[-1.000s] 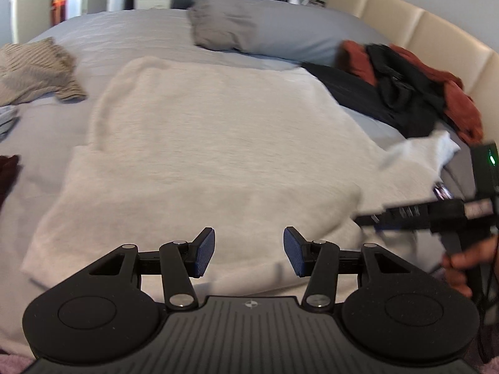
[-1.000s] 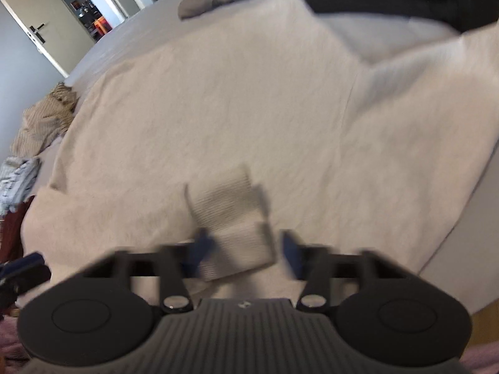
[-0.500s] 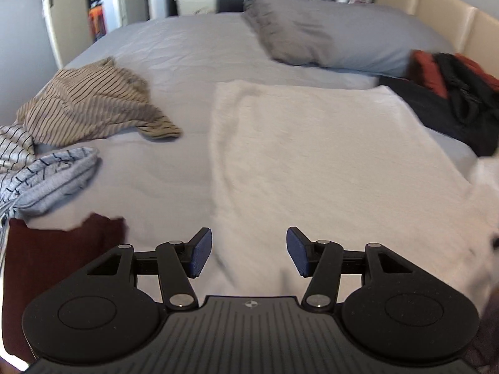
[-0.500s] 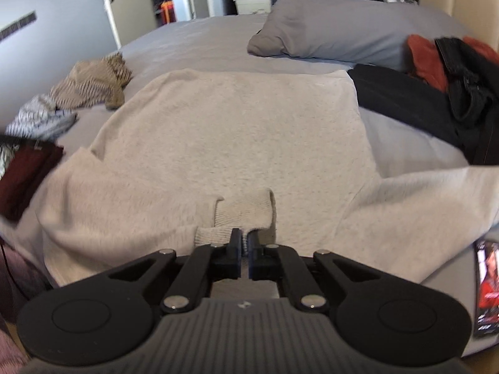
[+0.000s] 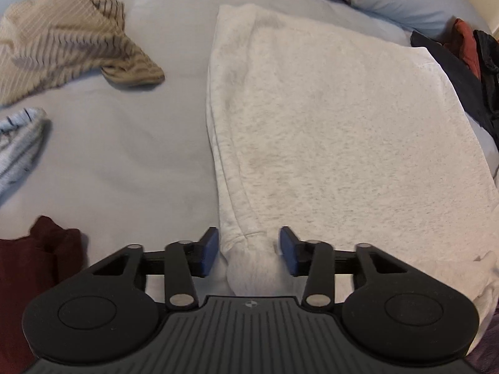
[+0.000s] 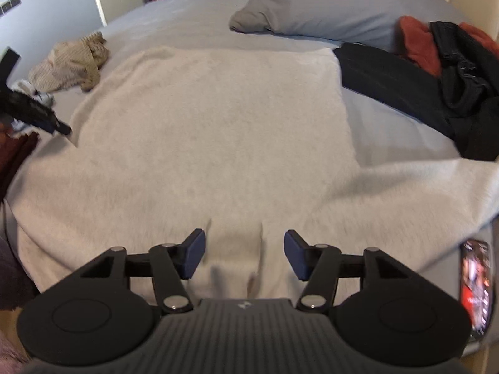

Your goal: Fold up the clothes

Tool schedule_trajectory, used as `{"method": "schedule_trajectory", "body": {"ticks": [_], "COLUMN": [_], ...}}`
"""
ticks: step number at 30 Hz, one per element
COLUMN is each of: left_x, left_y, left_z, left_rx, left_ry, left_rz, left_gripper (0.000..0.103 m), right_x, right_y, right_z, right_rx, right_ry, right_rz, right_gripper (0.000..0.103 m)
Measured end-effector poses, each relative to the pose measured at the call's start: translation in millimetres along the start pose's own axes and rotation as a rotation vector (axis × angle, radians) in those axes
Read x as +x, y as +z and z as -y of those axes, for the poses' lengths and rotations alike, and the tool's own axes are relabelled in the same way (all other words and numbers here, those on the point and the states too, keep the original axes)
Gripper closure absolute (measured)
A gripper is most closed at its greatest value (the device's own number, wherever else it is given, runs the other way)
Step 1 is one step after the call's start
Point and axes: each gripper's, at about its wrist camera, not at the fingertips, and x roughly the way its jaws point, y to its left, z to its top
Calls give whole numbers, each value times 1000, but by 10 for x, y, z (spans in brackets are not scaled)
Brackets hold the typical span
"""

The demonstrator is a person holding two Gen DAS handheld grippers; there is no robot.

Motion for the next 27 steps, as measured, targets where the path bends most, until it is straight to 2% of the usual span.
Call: {"method": "schedule_trajectory", "body": {"ticks": [4, 7, 10, 12, 16, 18, 19, 21, 24, 27], "left_x": [47, 81, 81, 68, -2, -28, -29, 7, 79, 126], "left_y": [21, 17, 24, 24, 58, 88, 104, 118, 120, 99], "left_z": [-30, -95, -148, -172, -227, -285, -305, -273, -228, -251], "left_rx": [1, -19, -35, -39, -40, -54, -63, -48, -35, -46], "left_ry": [-11, -28, -36, -37, -7, -11, -17, 6, 33, 28], "left_rz": [-20, -25, -21, -18, -13, -11, -10, -6, -2, 5], "left_gripper": [74, 81, 89, 91, 93, 93, 93, 93, 93, 92], "right_x": [316, 567, 545, 418, 43, -122, -138, -58, 294, 578], "right_y": [142, 68, -29, -29, 110, 270, 353, 509, 593, 550], "right_z": [170, 284, 318, 295, 256, 179, 146, 124, 119, 223], "right_rx": [87, 204, 283, 271, 217, 113, 68, 21, -29, 2], "right_ry": [49, 117, 181, 168, 83, -13, -46, -67, -102, -103], "right_rz": [-36, -118, -121, -84, 70, 174, 199, 197, 141, 73], "right_gripper": [43, 44, 85, 93, 95, 95, 95, 95, 95, 95]}}
